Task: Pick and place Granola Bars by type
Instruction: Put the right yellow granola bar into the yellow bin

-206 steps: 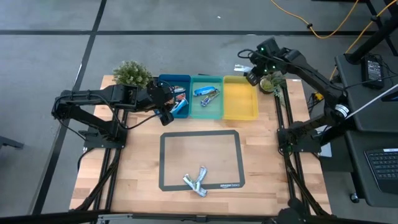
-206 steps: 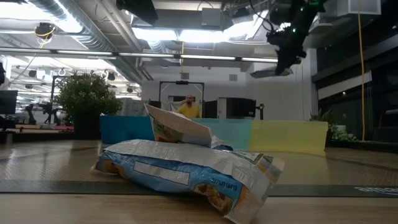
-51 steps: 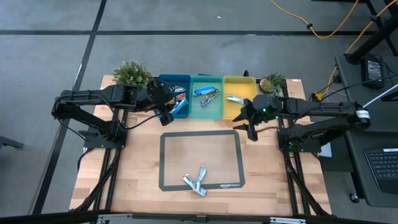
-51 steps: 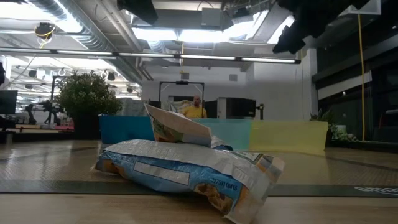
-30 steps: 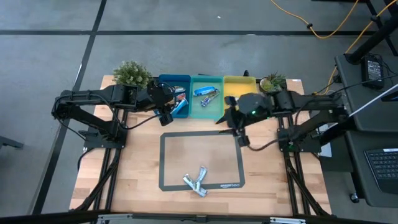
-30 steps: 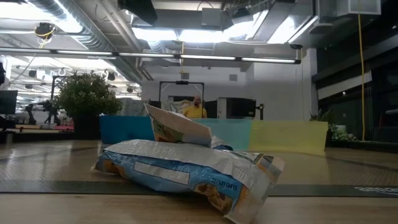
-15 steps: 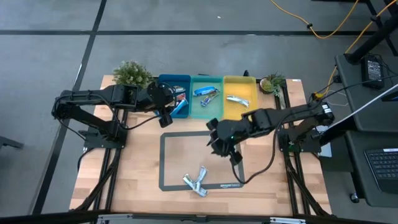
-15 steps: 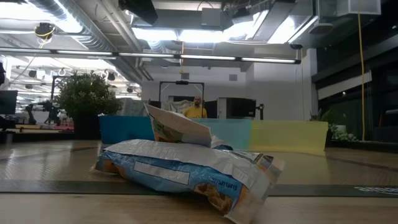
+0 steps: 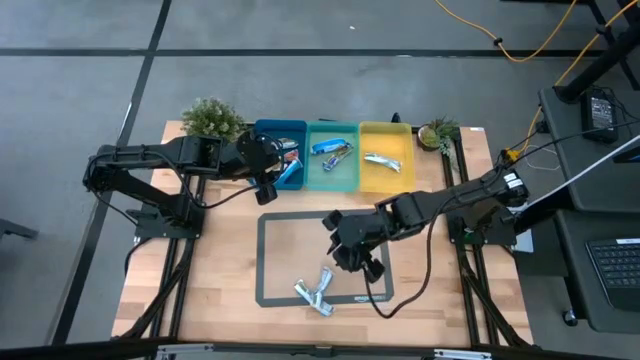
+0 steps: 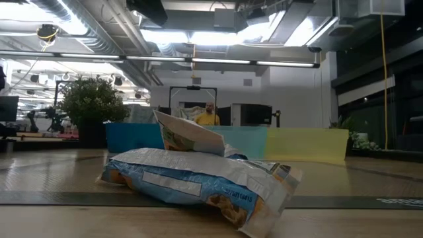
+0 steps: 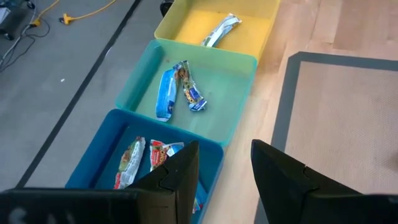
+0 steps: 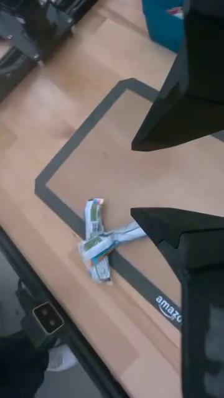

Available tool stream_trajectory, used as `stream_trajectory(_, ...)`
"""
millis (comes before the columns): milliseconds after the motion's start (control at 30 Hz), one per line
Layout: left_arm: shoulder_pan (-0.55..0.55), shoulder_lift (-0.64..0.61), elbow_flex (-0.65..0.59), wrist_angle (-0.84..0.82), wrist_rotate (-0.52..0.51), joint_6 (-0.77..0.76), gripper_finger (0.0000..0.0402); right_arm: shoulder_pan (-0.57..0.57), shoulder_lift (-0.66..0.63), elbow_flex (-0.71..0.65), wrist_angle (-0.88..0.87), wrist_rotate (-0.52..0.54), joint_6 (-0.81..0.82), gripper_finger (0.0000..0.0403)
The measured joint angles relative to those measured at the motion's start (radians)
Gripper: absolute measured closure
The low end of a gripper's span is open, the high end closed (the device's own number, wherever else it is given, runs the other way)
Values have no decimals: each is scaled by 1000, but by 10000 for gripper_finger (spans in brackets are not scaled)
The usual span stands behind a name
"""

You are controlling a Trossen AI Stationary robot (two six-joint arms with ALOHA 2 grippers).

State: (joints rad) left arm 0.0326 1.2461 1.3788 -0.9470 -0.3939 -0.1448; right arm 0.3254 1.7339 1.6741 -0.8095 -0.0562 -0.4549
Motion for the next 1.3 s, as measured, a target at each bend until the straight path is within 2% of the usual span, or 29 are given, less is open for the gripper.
stream_trajectory(267, 0, 0, 0, 0, 32, 1, 263, 21, 16, 0, -5, 2, 5, 234)
stream_trajectory(633, 0, 0, 0, -1, 55, -27, 263, 33, 137, -8, 11, 2, 9, 162)
stream_trajectory(1000, 0, 0, 0, -1, 55, -44, 263, 33, 294, -9, 46, 0, 9, 159)
stream_trajectory(1300, 0, 0, 0, -1, 55, -70, 263, 32, 363, -8, 51, -25, 55, 159)
